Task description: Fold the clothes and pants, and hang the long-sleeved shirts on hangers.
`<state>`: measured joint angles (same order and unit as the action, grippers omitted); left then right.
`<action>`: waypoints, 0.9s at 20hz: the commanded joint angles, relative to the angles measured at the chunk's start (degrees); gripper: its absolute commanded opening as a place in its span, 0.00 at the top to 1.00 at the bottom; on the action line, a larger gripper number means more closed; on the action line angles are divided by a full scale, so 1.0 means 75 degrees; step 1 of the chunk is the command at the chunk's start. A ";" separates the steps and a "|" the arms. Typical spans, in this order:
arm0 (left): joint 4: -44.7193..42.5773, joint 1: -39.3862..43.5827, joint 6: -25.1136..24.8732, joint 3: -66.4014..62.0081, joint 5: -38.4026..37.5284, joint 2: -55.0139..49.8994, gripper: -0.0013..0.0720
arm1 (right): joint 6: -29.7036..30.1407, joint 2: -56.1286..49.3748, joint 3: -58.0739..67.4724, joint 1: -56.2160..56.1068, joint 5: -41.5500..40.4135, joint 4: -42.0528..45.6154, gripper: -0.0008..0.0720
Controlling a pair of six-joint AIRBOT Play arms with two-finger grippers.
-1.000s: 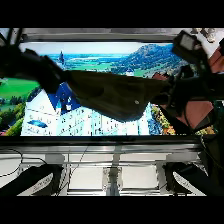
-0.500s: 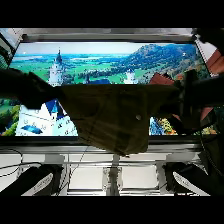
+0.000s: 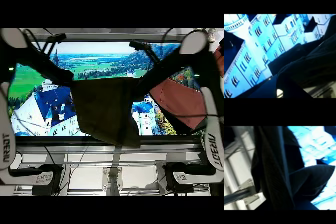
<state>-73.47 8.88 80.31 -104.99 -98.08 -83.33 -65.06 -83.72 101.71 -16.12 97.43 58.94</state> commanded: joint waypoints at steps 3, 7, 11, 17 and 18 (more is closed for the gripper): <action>-0.2667 0.0070 -0.0431 -0.0006 0.3299 -0.0711 0.91 | 0.0236 -0.0935 0.0009 0.0006 -0.3057 0.2259 0.97; -0.2696 0.0233 -0.0504 -0.0006 0.4275 -0.0711 0.91 | 0.0233 -0.0979 0.0012 0.0006 -0.4409 0.2509 0.97; -0.2830 0.0437 -0.1195 -0.0003 0.4835 -0.0755 0.91 | 0.0268 -0.1000 0.0009 0.0006 -0.4925 0.2783 0.97; -0.2818 0.0519 -0.2515 0.1110 0.4753 -0.0860 0.91 | 0.1087 -0.1361 -0.0417 0.0006 -0.3678 0.2742 0.96; -0.2841 0.0519 -0.2745 0.1451 0.4727 -0.0860 0.91 | 0.1134 -0.1361 -0.0705 0.0009 -0.3654 0.2742 0.96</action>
<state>-85.30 12.62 65.39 -98.98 -62.89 -89.62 -58.78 -93.17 99.50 -16.12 66.89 79.22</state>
